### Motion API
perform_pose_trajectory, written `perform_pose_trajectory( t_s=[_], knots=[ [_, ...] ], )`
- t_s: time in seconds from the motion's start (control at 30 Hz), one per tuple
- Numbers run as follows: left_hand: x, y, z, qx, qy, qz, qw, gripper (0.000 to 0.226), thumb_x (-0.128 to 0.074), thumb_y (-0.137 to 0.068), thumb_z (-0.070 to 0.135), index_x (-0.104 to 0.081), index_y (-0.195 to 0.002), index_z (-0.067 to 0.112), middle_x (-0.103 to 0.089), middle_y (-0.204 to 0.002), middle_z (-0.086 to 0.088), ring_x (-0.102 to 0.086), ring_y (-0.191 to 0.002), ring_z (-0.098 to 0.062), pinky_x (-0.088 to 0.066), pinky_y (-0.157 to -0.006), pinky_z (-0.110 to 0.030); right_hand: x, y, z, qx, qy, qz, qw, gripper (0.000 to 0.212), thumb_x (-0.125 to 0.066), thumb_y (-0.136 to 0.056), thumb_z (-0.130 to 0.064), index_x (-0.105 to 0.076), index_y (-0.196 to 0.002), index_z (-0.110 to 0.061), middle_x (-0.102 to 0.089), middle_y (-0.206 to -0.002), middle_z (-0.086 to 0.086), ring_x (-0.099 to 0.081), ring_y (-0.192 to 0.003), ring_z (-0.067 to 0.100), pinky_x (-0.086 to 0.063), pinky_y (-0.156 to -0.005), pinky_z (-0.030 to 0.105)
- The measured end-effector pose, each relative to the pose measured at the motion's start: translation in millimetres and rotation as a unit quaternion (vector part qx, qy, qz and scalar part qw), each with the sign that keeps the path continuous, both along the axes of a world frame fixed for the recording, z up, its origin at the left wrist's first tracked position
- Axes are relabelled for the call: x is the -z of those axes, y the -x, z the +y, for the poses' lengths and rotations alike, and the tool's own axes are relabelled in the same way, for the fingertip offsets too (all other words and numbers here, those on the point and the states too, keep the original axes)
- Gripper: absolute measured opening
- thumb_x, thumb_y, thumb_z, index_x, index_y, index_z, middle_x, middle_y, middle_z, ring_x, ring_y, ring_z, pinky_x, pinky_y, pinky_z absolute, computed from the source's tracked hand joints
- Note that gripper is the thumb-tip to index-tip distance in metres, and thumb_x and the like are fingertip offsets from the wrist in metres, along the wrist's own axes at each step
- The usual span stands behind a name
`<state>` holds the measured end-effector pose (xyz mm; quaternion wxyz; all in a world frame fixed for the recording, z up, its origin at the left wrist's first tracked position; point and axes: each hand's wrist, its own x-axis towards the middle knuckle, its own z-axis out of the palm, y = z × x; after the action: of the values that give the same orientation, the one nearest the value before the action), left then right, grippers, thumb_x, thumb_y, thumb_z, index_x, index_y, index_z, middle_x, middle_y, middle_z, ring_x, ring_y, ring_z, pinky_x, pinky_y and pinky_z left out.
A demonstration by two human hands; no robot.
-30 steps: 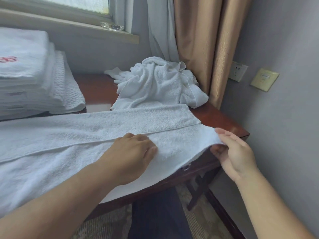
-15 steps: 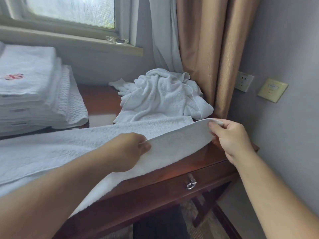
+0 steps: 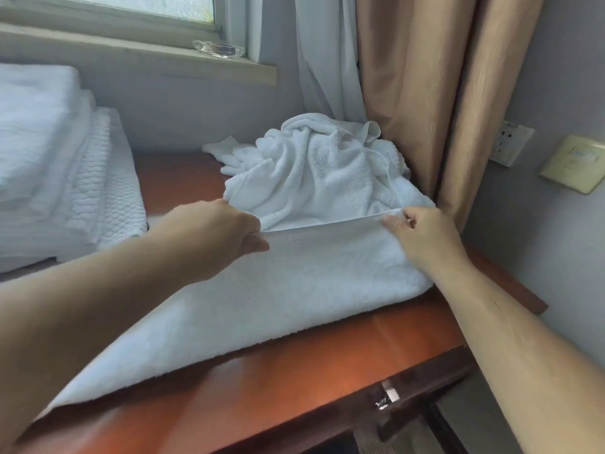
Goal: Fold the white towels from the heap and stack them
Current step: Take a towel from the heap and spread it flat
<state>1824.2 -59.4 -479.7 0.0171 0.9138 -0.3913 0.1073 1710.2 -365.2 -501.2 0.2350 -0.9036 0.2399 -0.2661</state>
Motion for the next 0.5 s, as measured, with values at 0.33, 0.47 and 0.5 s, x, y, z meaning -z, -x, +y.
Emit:
perform_pose_trajectory(
  t_s=[0.33, 0.47, 0.5],
  knots=[
    [34.1, -41.4, 3.9, -0.016, -0.047, 0.032, 0.998, 0.05, -0.03, -0.08, 0.086, -0.041, -0.101, 0.042, -0.051, -0.083, 0.014, -0.049, -0.069, -0.008, -0.03, -0.049, -0.028, 16.4, -19.6, 5.1, 0.058, 0.075, 0.095, 0.991, 0.038, -0.08, -0.077, -0.05, -0.054, -0.092, -0.028, -0.059, -0.094, -0.008, -0.056, -0.086, 0.015, -0.046, -0.082, 0.04],
    [29.5, -38.0, 29.3, -0.028, 0.029, 0.076, 0.996, 0.055, -0.023, -0.077, 0.083, -0.044, -0.112, 0.047, -0.051, -0.081, 0.02, -0.052, -0.075, -0.005, -0.043, -0.061, -0.032, 13.8, -16.7, 43.9, -0.011, 0.153, 0.027, 0.988, 0.027, -0.078, -0.08, -0.04, -0.056, -0.09, -0.028, -0.054, -0.097, -0.004, -0.056, -0.097, 0.022, -0.033, -0.087, 0.038],
    [26.6, -34.2, 39.4, -0.036, 0.059, 0.095, 0.993, 0.05, -0.024, -0.08, 0.08, -0.046, -0.111, 0.048, -0.054, -0.082, 0.019, -0.052, -0.076, -0.003, -0.045, -0.064, -0.033, 14.9, -16.9, 60.8, -0.051, 0.148, 0.007, 0.988, 0.024, -0.078, -0.081, -0.038, -0.059, -0.088, -0.027, -0.055, -0.095, -0.005, -0.056, -0.094, 0.021, -0.034, -0.085, 0.036]
  ],
)
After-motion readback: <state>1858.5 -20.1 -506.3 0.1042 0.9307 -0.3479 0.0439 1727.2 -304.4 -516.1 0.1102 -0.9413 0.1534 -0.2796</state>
